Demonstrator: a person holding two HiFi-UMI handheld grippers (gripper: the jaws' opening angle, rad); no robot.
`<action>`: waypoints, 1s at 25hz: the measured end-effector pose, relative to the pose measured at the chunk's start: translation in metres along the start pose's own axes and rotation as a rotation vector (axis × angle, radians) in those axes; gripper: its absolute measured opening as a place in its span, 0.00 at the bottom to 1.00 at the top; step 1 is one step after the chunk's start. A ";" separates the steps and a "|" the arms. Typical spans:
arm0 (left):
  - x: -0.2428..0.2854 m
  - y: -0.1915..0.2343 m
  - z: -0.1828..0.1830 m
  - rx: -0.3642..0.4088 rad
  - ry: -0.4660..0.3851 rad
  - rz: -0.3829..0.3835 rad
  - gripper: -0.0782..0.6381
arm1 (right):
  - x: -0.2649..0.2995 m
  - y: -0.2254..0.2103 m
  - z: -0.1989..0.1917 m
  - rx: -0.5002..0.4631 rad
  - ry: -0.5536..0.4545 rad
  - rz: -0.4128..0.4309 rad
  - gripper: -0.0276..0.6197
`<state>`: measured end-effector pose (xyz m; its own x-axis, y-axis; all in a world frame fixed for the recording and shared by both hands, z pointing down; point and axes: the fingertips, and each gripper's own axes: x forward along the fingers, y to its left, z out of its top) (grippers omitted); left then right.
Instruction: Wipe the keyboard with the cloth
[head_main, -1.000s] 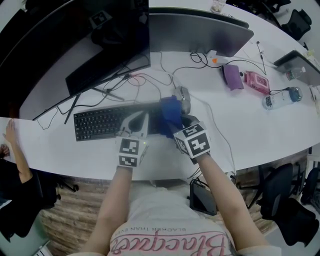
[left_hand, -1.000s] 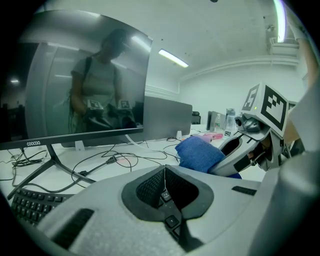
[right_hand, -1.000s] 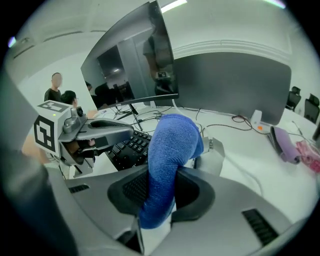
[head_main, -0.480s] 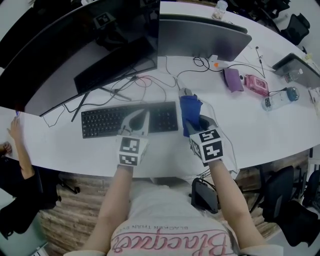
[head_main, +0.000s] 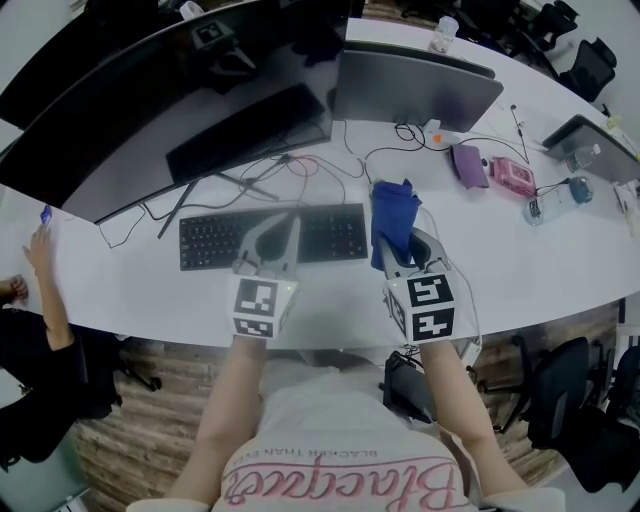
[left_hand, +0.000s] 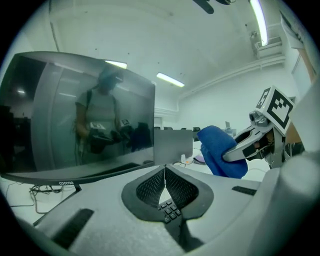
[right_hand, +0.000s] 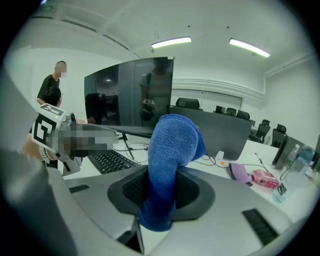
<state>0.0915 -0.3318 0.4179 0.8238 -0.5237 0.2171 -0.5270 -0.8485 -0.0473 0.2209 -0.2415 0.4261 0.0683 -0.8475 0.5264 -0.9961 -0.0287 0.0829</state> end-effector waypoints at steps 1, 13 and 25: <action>-0.005 0.002 0.008 0.005 -0.021 0.002 0.12 | -0.003 0.005 0.008 -0.003 -0.024 -0.005 0.19; -0.065 0.035 0.079 0.075 -0.184 0.040 0.12 | -0.027 0.080 0.084 -0.038 -0.236 0.018 0.19; -0.112 0.081 0.113 0.105 -0.268 0.073 0.12 | -0.027 0.163 0.150 -0.089 -0.415 0.097 0.19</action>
<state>-0.0195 -0.3500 0.2793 0.8179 -0.5727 -0.0555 -0.5736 -0.8039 -0.1570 0.0486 -0.3032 0.2982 -0.0714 -0.9858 0.1518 -0.9870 0.0917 0.1317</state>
